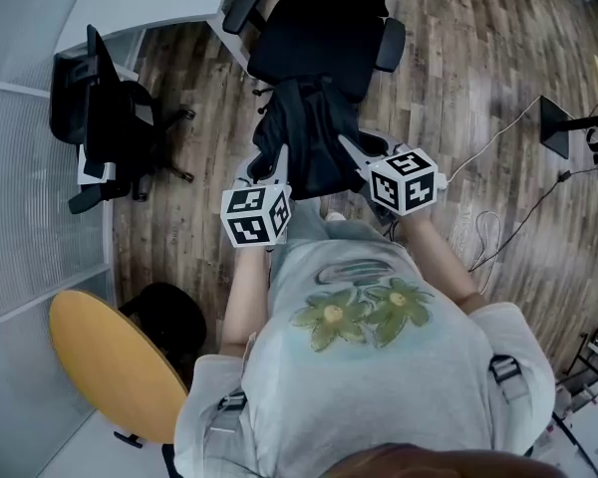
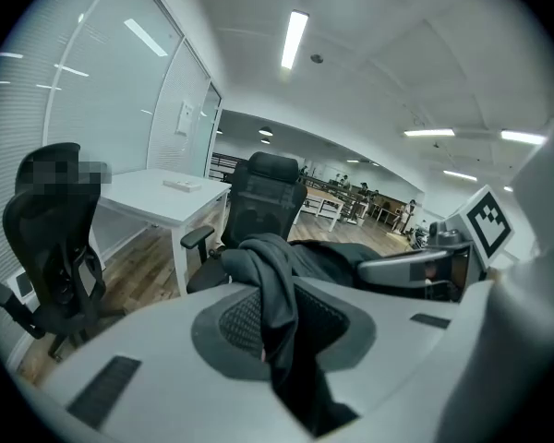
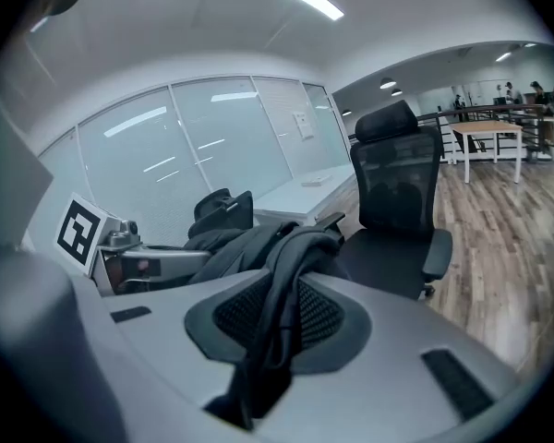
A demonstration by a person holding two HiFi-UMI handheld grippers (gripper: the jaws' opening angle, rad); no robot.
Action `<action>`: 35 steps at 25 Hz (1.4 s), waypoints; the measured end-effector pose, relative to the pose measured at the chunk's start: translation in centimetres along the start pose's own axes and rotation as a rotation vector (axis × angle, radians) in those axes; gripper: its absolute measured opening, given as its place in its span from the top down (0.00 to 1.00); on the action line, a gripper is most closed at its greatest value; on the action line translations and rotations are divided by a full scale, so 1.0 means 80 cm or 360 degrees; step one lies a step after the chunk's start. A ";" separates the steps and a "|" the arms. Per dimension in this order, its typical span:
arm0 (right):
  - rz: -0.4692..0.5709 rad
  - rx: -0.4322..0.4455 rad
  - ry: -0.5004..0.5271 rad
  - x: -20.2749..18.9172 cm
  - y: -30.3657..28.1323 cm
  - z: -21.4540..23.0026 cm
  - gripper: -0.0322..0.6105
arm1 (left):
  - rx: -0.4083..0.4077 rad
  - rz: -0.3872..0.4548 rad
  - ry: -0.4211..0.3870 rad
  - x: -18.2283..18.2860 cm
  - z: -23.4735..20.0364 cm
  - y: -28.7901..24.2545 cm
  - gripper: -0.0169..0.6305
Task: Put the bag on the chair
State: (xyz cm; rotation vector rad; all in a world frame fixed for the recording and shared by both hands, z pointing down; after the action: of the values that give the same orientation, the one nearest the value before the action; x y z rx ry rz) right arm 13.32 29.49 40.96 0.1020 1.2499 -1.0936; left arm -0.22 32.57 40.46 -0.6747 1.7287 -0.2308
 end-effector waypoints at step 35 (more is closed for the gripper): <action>-0.0006 -0.0280 -0.0193 0.078 -0.180 0.002 0.84 | -0.0257 -0.0149 -0.0045 0.089 -0.173 -0.110 0.86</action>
State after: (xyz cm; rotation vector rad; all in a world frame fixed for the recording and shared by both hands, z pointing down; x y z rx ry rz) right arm 2.75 18.09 42.99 -0.0990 1.2316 -0.9738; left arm -11.40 18.77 42.71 -0.8747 1.7026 -0.1464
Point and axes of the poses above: the fingertips, and each gripper's own axes: y backward along the fingers, z to its right, x out of its top, the point moved 1 cm from there along y, backward along the fingers, and after that the axes turned 2 degrees about z, right-handed, at the moved point
